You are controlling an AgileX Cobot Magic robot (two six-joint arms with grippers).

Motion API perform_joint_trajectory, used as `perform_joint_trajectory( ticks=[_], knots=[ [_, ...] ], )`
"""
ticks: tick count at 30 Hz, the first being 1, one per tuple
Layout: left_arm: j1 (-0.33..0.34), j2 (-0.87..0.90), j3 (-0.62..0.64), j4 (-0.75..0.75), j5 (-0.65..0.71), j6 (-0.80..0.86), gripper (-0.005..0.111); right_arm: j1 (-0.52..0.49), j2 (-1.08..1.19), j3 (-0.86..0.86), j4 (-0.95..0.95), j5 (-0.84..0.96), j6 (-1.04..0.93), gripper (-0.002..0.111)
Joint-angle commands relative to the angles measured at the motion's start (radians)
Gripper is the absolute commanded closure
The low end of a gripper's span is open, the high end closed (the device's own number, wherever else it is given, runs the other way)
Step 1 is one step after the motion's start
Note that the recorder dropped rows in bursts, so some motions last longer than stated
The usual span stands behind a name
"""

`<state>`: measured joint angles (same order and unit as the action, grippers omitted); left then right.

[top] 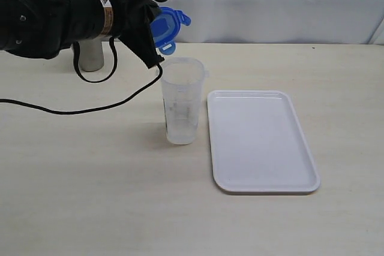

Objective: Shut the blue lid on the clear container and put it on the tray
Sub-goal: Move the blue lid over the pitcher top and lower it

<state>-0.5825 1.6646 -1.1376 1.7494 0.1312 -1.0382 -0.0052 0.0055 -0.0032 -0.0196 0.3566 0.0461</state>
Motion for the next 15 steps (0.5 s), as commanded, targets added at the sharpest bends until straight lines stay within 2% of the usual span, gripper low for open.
perform_joint_trajectory(
  ticks=[1,4,15],
  knots=[
    [-0.005,-0.001,-0.032,-0.005,-0.042,-0.008,0.107,-0.005,-0.006,0.003,0.003,-0.012,0.0,0.104],
    [-0.008,-0.001,-0.035,-0.005,-0.113,-0.008,0.107,-0.005,-0.006,0.003,0.003,-0.012,0.0,0.104],
    [-0.011,-0.001,-0.02,-0.005,-0.146,-0.013,0.107,-0.005,-0.006,0.003,0.003,-0.012,0.0,0.104]
  ],
)
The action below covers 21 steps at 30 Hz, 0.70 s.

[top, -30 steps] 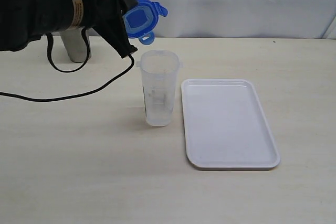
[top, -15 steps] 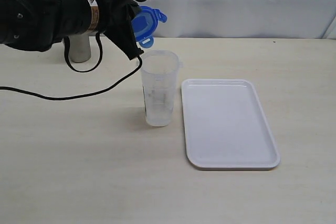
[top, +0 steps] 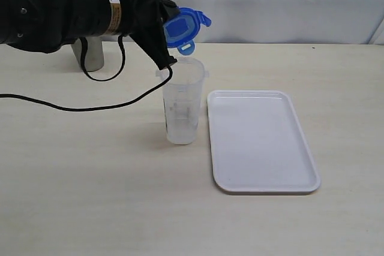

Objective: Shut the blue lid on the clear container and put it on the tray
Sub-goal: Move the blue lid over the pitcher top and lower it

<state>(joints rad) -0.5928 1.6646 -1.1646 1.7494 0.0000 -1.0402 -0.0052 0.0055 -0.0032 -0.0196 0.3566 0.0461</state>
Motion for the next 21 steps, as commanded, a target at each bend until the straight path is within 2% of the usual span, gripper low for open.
perform_joint_trajectory(
  ticks=[1,16,18,21],
  knots=[
    [-0.001,-0.001,0.012,-0.005,-0.011,-0.007,0.107,-0.005,-0.006,0.003,0.003,-0.012,0.0,0.104],
    [-0.003,-0.059,0.025,-0.005,0.035,0.052,0.107,-0.005,-0.006,0.003,0.003,-0.012,0.0,0.104],
    [-0.019,-0.071,0.027,-0.005,0.074,0.087,0.107,-0.005,-0.006,0.003,0.003,-0.012,0.0,0.104],
    [-0.081,-0.079,0.049,-0.005,0.179,0.21,0.107,-0.005,-0.006,0.003,0.003,-0.012,0.0,0.104]
  ],
)
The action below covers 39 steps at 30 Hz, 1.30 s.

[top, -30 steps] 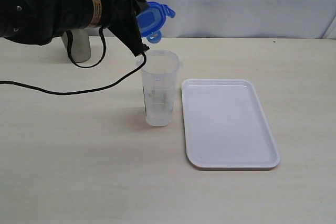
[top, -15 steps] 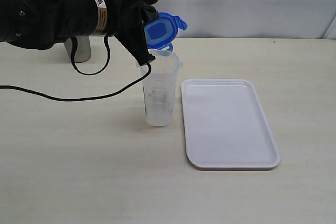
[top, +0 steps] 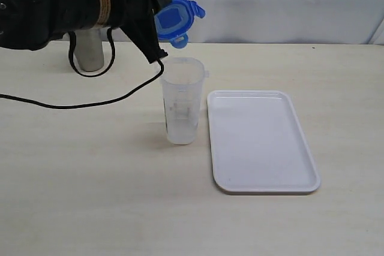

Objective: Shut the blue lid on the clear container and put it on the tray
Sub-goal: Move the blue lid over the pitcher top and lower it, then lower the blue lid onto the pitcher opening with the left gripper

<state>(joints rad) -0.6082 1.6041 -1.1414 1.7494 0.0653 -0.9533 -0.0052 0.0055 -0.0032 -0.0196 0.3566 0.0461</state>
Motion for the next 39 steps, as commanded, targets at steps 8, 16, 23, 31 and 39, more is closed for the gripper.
perform_joint_trajectory(
  ticks=[8,16,23,31,39],
  knots=[
    [-0.168,-0.006,0.049,-0.005,0.369,0.209,0.107,-0.005,-0.006,0.003,0.003,-0.012,0.0,0.104],
    [-0.168,-0.005,0.05,-0.005,0.295,0.167,0.107,-0.005,-0.006,0.003,0.003,-0.012,0.0,0.104],
    [-0.168,0.063,0.048,-0.005,0.32,0.167,0.107,-0.005,-0.006,0.003,0.003,-0.012,0.0,0.104],
    [-0.172,0.076,0.04,-0.005,0.336,0.173,0.107,-0.005,-0.006,0.003,0.003,-0.012,0.0,0.104],
    [-0.172,0.076,0.04,-0.005,0.342,0.19,0.107,-0.005,-0.006,0.003,0.003,-0.012,0.0,0.104]
  ],
)
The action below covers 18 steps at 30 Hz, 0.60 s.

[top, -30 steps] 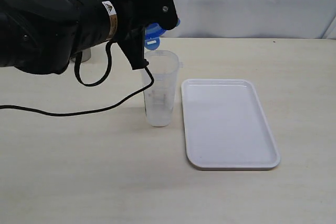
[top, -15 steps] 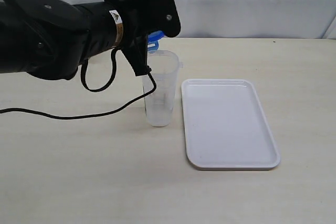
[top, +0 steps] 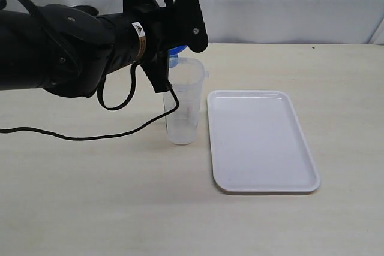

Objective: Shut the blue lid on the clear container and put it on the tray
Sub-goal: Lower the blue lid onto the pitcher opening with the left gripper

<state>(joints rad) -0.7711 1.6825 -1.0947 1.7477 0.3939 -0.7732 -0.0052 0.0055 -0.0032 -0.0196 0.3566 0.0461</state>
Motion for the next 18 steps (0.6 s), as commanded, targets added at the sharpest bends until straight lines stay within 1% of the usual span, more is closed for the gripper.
perform_joint_trajectory(
  ticks=[1,6,12,18],
  knots=[
    [-0.009,-0.002,-0.009,-0.003,0.013,0.01,0.107,-0.005,-0.006,0.003,0.003,-0.012,0.0,0.104],
    [-0.009,-0.002,-0.035,-0.003,-0.011,-0.016,0.107,-0.005,-0.006,0.003,0.003,-0.012,0.0,0.104],
    [-0.009,-0.002,-0.035,-0.003,-0.023,-0.033,0.107,-0.005,-0.006,0.003,0.003,-0.012,0.0,0.104],
    [-0.043,-0.002,-0.035,-0.003,-0.004,-0.027,0.107,-0.005,-0.006,0.003,0.003,-0.012,0.0,0.104]
  ],
)
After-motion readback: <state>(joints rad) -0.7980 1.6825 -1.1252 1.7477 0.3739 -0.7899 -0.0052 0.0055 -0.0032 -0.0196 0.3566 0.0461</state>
